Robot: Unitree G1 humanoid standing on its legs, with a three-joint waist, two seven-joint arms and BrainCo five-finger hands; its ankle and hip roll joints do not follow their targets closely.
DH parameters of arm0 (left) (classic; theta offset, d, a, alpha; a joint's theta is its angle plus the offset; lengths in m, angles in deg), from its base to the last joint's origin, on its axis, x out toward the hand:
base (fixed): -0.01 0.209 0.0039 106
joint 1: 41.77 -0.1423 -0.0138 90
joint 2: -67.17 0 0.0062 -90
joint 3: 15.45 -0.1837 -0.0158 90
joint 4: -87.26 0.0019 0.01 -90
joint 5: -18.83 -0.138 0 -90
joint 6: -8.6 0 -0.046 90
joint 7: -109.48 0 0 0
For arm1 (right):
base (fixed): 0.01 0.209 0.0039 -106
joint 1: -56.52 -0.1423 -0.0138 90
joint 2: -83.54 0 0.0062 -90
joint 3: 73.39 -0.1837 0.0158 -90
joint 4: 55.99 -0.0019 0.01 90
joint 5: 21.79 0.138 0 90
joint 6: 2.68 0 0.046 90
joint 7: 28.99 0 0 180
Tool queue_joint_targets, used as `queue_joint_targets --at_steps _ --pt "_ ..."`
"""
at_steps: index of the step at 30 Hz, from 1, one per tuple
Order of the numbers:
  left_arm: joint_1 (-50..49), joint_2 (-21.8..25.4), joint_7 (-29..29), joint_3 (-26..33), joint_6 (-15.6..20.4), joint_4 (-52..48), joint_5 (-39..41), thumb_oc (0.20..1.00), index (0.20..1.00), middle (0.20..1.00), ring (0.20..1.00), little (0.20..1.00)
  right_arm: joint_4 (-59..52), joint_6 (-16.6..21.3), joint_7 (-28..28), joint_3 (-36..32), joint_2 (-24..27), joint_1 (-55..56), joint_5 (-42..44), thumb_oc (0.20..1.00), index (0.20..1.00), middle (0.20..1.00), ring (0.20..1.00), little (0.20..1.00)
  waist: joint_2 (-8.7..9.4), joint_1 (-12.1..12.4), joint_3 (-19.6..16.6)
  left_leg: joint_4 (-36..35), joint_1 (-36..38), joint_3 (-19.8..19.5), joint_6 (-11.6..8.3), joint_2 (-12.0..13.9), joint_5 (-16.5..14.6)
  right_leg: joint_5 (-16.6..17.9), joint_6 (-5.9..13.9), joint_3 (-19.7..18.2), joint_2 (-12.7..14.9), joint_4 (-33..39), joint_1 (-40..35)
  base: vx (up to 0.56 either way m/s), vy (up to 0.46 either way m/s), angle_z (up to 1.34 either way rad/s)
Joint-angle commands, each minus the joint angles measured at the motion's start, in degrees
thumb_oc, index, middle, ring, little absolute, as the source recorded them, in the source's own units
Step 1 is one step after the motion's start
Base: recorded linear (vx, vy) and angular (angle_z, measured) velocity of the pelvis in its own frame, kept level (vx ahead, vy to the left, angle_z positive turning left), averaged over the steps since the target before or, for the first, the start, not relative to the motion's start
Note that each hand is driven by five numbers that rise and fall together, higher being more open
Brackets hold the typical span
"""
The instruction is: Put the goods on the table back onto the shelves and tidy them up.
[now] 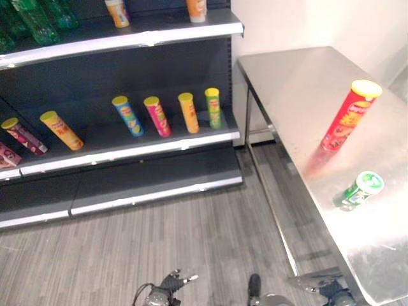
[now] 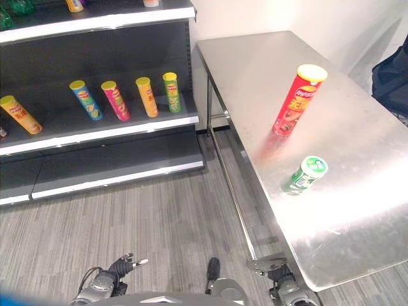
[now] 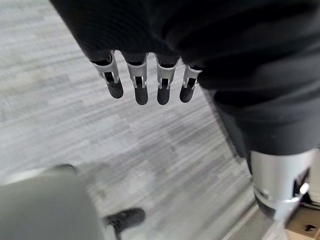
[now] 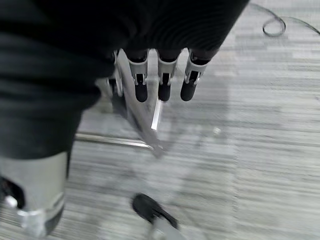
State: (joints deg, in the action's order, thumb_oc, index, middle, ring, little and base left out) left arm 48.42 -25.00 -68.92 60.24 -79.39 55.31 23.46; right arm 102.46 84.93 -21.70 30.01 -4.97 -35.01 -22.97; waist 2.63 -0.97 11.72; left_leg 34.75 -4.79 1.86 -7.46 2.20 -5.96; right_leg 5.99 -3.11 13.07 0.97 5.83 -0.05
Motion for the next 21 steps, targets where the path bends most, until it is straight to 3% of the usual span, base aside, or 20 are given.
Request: queue_joint_targets --at_steps 1,2,4,5,6,7,10,14,18,21 --pt "2.1 1.8 0.1 -1.1 0.4 1.1 1.7 1.0 1.0 1.0 1.0 1.0 0.7 -0.2 1.1 -0.1 4.2 -3.0 1.6 1.0 1.0 1.0 1.0 1.0 0.65 -1.0 2.6 -6.6 -3.6 -0.8 1.93 0.3 5.0 -5.2 6.36 -2.7 1.2 -0.9 -3.5 0.07 0.001 -0.14" --pt "3.5 0.7 0.6 -0.1 0.2 8.1 1.5 1.0 1.0 1.0 1.0 1.0 1.2 -0.4 1.0 -0.1 3.6 -2.9 2.1 1.0 1.0 1.0 1.0 1.0 0.84 -1.0 2.5 -8.8 -3.7 -0.4 2.14 1.1 4.5 -5.7 6.49 -3.3 1.2 -0.8 -3.9 0.15 0.037 -0.02" --pt "4.6 1.2 2.0 1.1 0.2 11.0 0.9 1.0 1.0 1.0 1.0 1.0 2.0 -0.2 0.8 0.3 3.0 -2.4 2.2 1.0 1.0 1.0 1.0 1.0 1.42 -0.7 1.6 -17.2 -2.1 -0.6 2.49 2.3 2.8 -6.5 7.54 -4.9 1.6 -0.8 -4.5 0.2 0.114 -0.14" --pt "4.8 1.2 2.4 0.7 0.2 11.6 0.4 1.0 1.0 1.0 1.0 1.0 2.1 -0.2 1.0 0.6 2.8 -2.2 2.0 1.0 1.0 1.0 1.0 1.0 1.1 -0.6 1.1 -22.8 -0.8 -1.6 2.39 2.8 3.4 -6.8 7.81 -5.8 1.4 -0.8 -4.6 0.31 0.269 -0.61" --pt "5.1 1.1 3.2 0.3 0.5 12.4 0.0 1.0 1.0 1.0 1.0 1.0 2.6 -0.2 1.3 0.8 2.9 -2.0 1.3 1.0 1.0 1.0 1.0 1.0 -0.42 -0.1 -0.1 -34.6 1.1 -6.9 1.57 4.6 7.2 -8.0 8.28 -8.4 0.7 -0.8 -5.2 0.35 0.398 -0.98" --pt "4.7 0.5 3.0 -0.3 0.4 12.5 -0.9 1.0 1.0 1.0 1.0 1.0 3.1 -0.2 1.3 -0.2 2.8 -1.2 1.0 1.0 1.0 1.0 1.0 1.0 -1.52 -1.4 -1.2 -36.6 3.4 -5.0 1.23 5.4 7.6 -8.1 8.96 -8.8 1.4 -0.8 -5.5 0.34 0.464 -0.91" --pt "4.3 0.5 2.6 -0.5 0.5 12.2 -1.2 1.0 1.0 1.0 1.0 1.0 3.1 -0.4 1.1 -0.7 2.6 -0.7 0.7 1.0 1.0 1.0 1.0 1.0 -1.81 -1.7 -1.8 -38.7 6.0 -2.6 1.58 4.8 7.4 -7.6 9.66 -9.8 2.6 -1.2 -5.5 0.12 0.258 -0.68" --pt "4.2 1.3 1.9 -0.5 0.6 11.7 -1.6 1.0 1.0 1.0 1.0 1.0 3.7 -1.0 0.1 -1.0 1.4 -0.7 0.5 1.0 1.0 1.0 1.0 1.0 -1.78 -2.7 -2.1 -39.8 8.7 3.4 3.51 2.7 5.4 -5.7 11.9 -13.7 5.6 -4.4 -2.4 0.08 0.322 -0.5" --pt "4.4 2.1 1.7 -0.1 0.7 11.3 -1.6 1.0 1.0 1.0 1.0 1.0 3.6 -1.2 -0.2 -2.4 1.3 -0.6 1.6 1.0 1.0 1.0 1.0 1.0 -1.67 -3.1 -2.1 -39.8 9.7 5.8 4.79 1.4 4.2 -5.1 13.11 -15.8 6.6 -5.7 -0.9 0.03 0.199 -0.81" --pt "4.5 3.4 2.0 1.5 0.9 10.7 -0.4 1.0 1.0 1.0 1.0 1.0 4.1 -1.0 1.1 -7.6 2.3 0.1 6.0 1.0 1.0 1.0 1.0 1.0 -1.22 -4.5 -1.9 -39.8 10.5 8.9 6.05 0.2 2.8 -3.5 15.12 -17.7 7.5 -7.5 1.6 0.01 0.22 -0.57"
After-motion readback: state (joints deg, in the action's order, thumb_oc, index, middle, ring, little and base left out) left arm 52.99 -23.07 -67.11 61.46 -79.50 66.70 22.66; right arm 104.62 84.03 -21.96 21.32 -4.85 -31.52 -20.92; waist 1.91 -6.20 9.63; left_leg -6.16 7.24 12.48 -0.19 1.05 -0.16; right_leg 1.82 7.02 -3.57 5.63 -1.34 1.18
